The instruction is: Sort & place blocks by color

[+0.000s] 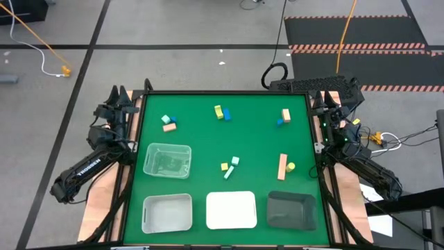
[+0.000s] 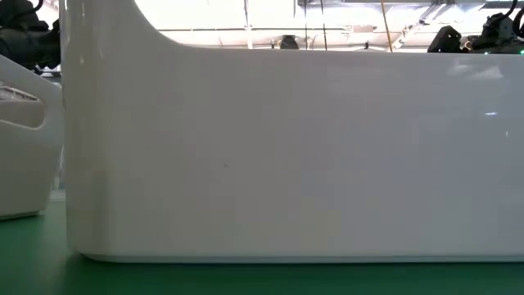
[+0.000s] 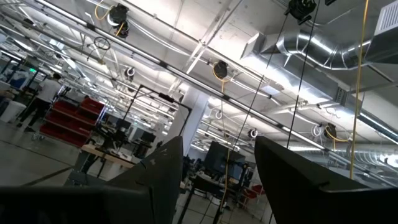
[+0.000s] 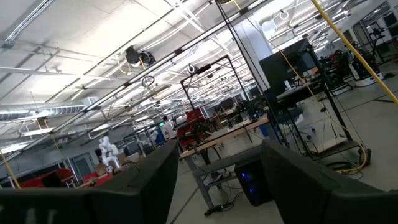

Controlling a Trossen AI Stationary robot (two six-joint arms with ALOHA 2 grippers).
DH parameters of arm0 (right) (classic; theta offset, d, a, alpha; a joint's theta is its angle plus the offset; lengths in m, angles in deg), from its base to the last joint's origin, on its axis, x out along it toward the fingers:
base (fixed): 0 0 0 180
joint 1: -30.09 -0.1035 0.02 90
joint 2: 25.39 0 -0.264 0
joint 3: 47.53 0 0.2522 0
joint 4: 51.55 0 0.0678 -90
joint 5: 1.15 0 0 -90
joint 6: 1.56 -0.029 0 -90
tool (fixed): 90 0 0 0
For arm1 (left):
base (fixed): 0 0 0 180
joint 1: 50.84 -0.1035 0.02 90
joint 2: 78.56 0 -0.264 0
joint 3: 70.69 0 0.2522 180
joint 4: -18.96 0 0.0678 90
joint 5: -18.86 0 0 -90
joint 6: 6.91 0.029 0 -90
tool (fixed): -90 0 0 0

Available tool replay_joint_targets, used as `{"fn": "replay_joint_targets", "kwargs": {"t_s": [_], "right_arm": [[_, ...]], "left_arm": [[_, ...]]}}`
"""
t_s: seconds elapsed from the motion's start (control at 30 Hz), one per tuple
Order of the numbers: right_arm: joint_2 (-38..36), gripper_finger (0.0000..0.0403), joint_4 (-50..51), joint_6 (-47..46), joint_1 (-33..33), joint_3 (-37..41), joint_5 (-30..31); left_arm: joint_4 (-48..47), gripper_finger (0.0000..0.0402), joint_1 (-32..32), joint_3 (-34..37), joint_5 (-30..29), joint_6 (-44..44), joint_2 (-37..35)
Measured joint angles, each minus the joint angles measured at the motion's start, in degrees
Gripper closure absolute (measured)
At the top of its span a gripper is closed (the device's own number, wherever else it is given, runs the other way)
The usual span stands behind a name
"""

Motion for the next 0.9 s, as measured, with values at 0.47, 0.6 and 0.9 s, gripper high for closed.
{"fn": "replay_joint_targets", "kwargs": {"t_s": [0.47, 0.6, 0.9], "right_arm": [[0.0, 0.018, 0.0, 0.0, 0.0, 0.0, 0.0], [0.0, 0.018, 0.0, 0.0, 0.0, 0.0, 0.0], [0.0, 0.018, 0.0, 0.0, 0.0, 0.0, 0.0]], "left_arm": [[0.1, 0.0201, 0.0, 0.0, 0.0, -0.1, 0.0], [0.4, 0.0201, 0.0, 0.0, 0.0, 0.0, 0.0], [2.4, 0.0201, 0.1, 0.0, 6.8, -8.2, 0.1]]}}
